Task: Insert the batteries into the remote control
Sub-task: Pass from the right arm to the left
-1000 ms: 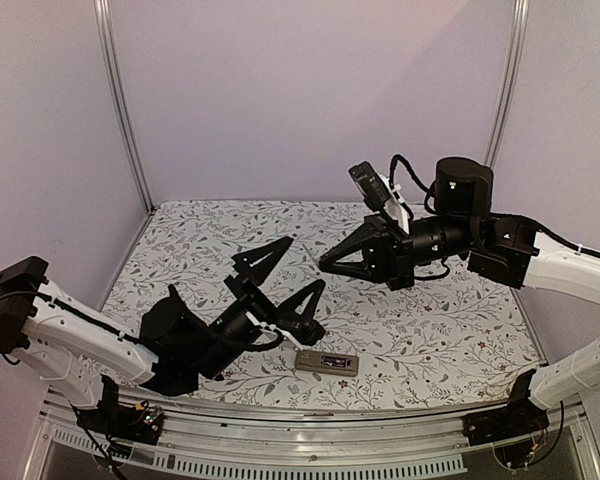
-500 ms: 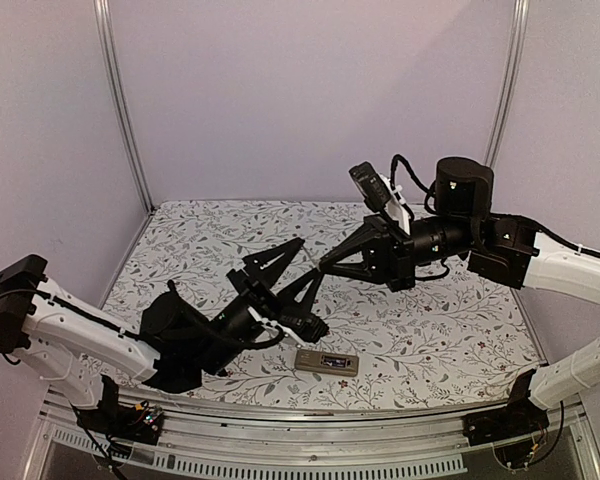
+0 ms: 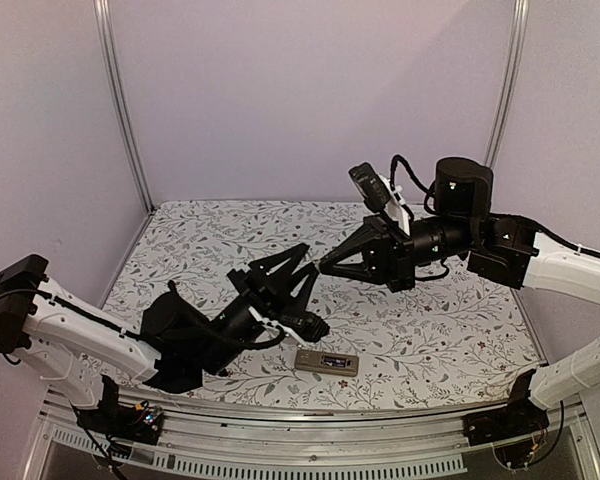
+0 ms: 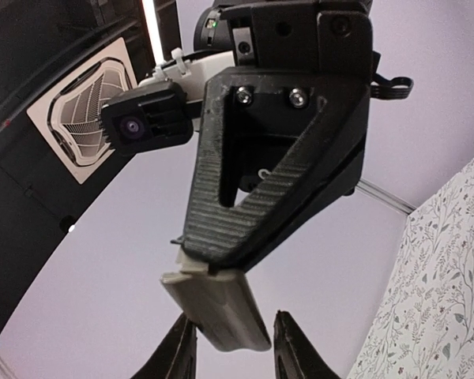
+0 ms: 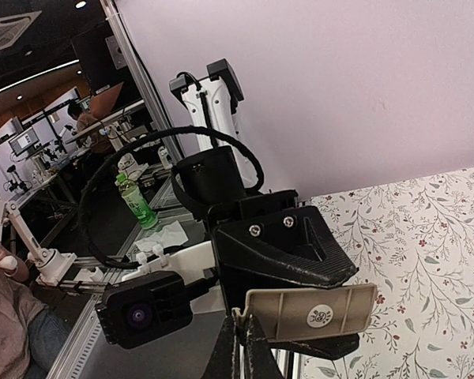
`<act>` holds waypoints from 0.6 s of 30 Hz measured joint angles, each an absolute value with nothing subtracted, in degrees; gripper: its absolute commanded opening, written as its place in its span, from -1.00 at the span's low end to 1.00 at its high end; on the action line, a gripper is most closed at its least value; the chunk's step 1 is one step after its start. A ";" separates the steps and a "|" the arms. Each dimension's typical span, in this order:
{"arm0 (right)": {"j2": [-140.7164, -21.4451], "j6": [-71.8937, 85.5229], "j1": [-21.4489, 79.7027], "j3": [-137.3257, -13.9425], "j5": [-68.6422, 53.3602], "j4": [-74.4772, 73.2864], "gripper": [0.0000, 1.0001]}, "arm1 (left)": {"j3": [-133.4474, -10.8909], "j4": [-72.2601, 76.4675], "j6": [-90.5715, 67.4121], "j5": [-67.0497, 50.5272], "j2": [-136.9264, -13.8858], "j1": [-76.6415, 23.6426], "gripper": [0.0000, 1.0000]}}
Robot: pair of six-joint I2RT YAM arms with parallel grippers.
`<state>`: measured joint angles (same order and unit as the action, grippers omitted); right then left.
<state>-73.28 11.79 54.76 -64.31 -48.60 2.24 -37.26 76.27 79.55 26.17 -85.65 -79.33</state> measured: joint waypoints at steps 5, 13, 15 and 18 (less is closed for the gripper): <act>-73.36 11.77 54.76 -64.31 -48.62 2.24 -1.00 | -37.26 76.44 79.88 26.28 -85.65 -79.33 -0.37; -73.49 11.53 54.76 -64.29 -48.62 2.17 -0.81 | -37.26 77.17 80.51 26.74 -85.65 -79.33 -0.53; -73.52 11.20 54.76 -64.29 -48.56 2.02 -0.60 | -37.26 77.47 80.71 27.00 -85.65 -79.33 -0.54; -73.58 11.38 54.81 -64.29 -48.23 1.72 -0.39 | -37.26 77.19 81.41 27.05 -85.69 -79.33 -0.57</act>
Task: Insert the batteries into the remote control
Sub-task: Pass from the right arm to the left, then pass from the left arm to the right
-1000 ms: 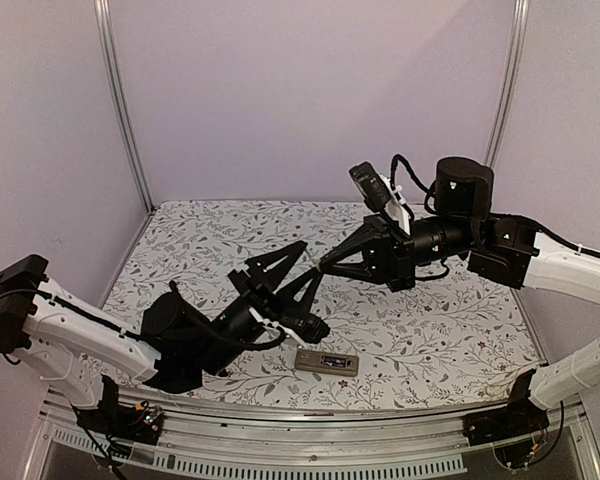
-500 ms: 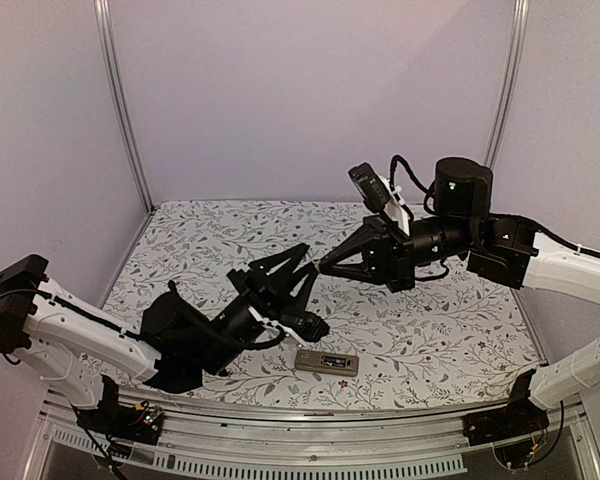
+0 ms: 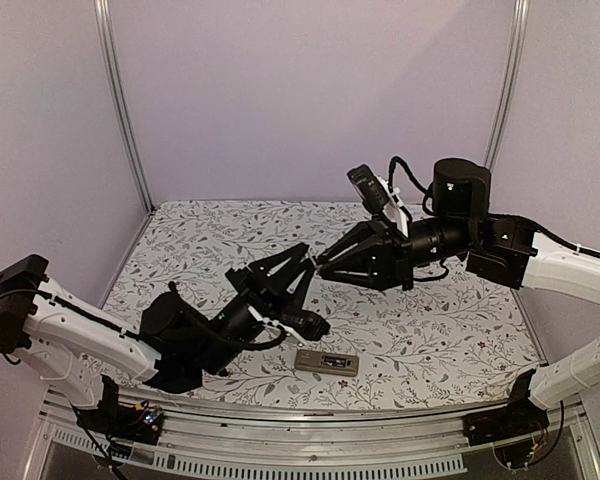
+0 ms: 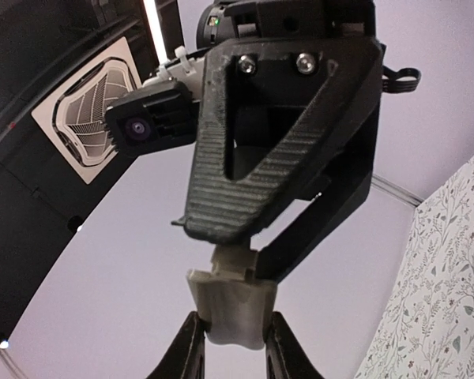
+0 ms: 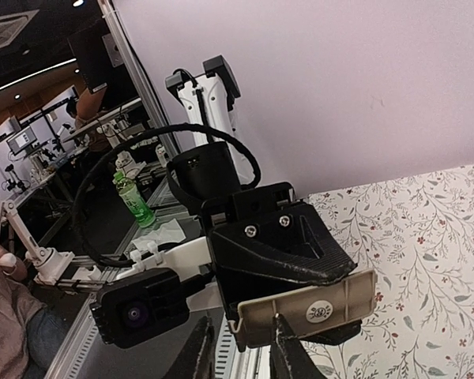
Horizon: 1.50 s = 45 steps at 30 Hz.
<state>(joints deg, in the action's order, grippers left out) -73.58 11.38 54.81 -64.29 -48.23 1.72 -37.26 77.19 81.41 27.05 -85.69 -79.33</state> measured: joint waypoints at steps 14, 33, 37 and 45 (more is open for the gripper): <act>-71.88 12.95 55.40 -64.34 -34.59 -2.70 -0.05 | -36.84 77.23 82.32 33.50 -85.89 -79.40 -0.68; -71.42 11.49 65.32 -66.19 -1.74 -12.95 -0.31 | -41.67 76.77 100.49 45.52 -99.83 -79.37 -0.70; -73.80 9.58 65.73 -67.35 0.36 -17.08 -0.34 | -41.71 76.79 101.84 45.98 -100.01 -79.37 -0.70; -74.13 7.73 65.73 -69.84 3.18 -23.64 -0.42 | -41.98 76.82 102.26 46.65 -100.01 -79.37 -0.70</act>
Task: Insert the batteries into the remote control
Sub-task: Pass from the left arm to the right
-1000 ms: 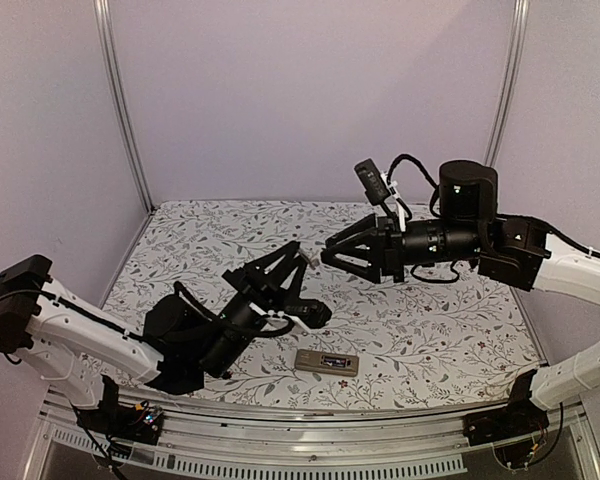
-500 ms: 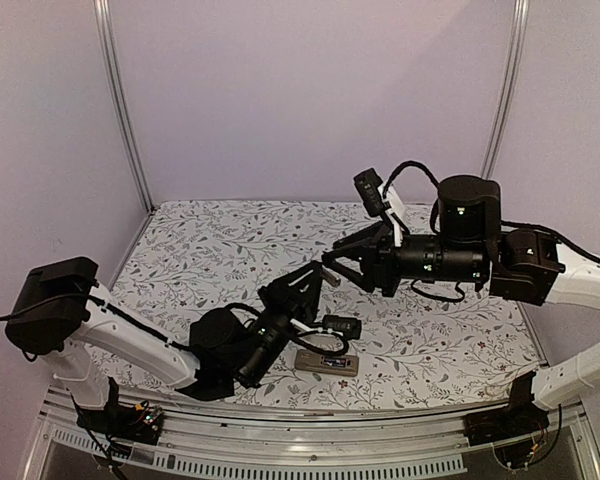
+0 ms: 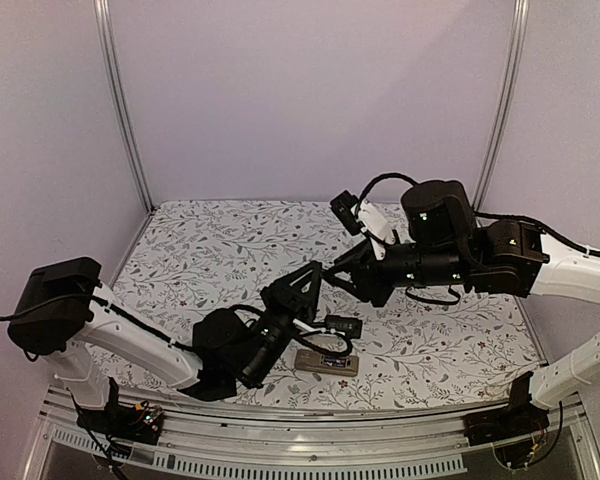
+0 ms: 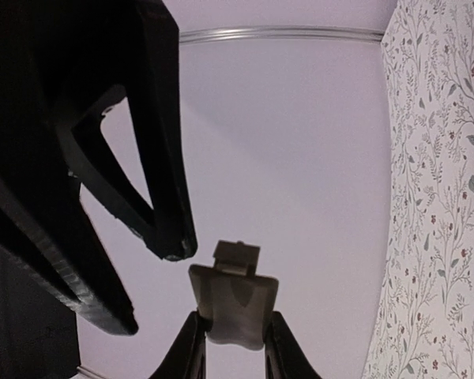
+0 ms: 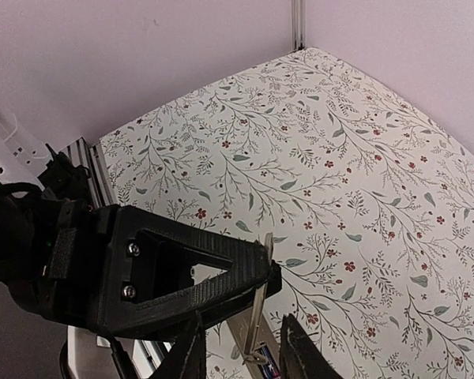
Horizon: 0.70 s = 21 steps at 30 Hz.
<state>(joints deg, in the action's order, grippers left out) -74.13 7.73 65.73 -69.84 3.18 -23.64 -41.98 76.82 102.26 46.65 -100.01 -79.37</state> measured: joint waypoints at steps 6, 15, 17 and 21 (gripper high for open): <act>-75.81 7.07 65.76 -70.04 4.23 -25.74 -0.51 | -42.81 76.82 102.26 46.87 -100.01 -79.37 -0.70; -77.78 6.15 65.73 -70.98 4.40 -26.81 -0.63 | -43.16 76.84 102.21 46.98 -100.55 -79.35 -0.70; -77.78 6.15 65.73 -70.98 4.43 -26.81 -0.66 | -43.16 76.88 102.21 46.98 -100.75 -79.35 -0.70; -77.87 6.09 65.73 -70.98 4.54 -26.79 -0.88 | -43.16 76.86 102.21 46.98 -100.97 -79.35 -0.71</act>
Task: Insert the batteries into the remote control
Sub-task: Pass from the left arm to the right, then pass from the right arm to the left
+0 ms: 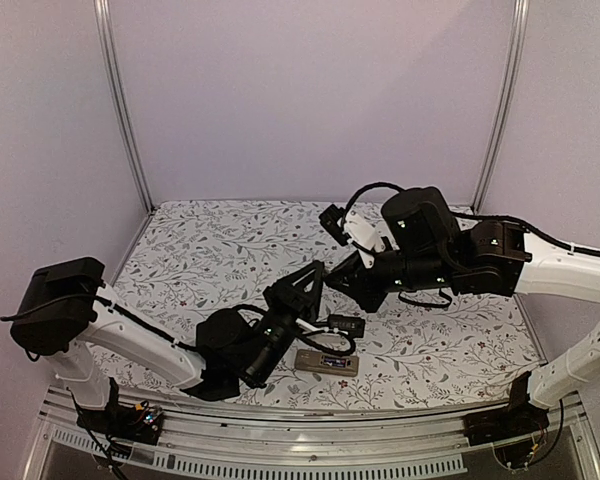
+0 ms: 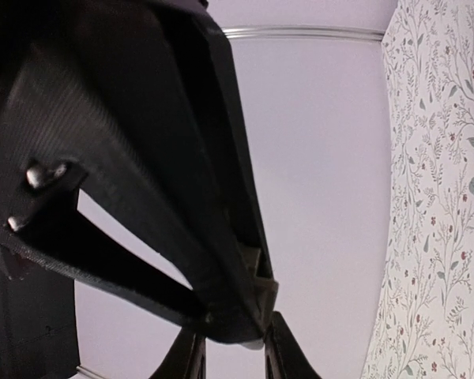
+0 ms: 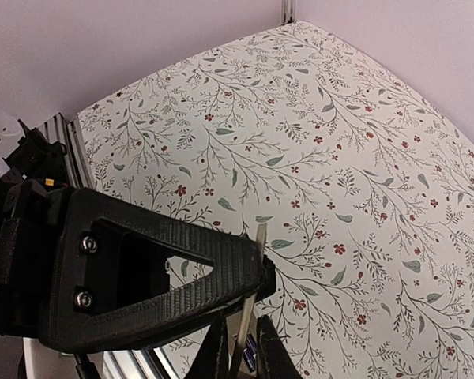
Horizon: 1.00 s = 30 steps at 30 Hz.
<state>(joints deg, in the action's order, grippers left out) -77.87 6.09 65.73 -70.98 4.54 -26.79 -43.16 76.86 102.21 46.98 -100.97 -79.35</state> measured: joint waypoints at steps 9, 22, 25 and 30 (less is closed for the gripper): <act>-78.08 6.04 65.73 -71.13 5.06 -26.81 -1.00 | -43.16 76.84 102.41 47.22 -100.97 -79.33 -0.29; -77.95 6.76 64.55 -70.78 1.04 -26.48 -1.00 | -40.58 76.66 100.12 47.18 -101.43 -79.46 0.99; -76.95 6.85 61.30 -69.08 -5.37 -26.28 -1.00 | -36.95 73.76 90.02 46.63 -96.57 -79.61 0.99; -75.64 5.91 52.69 -65.80 -19.25 -25.91 -1.00 | -36.29 49.54 54.94 32.42 -71.85 -76.62 0.85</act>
<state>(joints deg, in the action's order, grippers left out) -75.64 5.91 52.69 -65.80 -19.25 -25.91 -36.29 49.54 54.94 32.42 -71.85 -76.62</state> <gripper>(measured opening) 0.079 0.961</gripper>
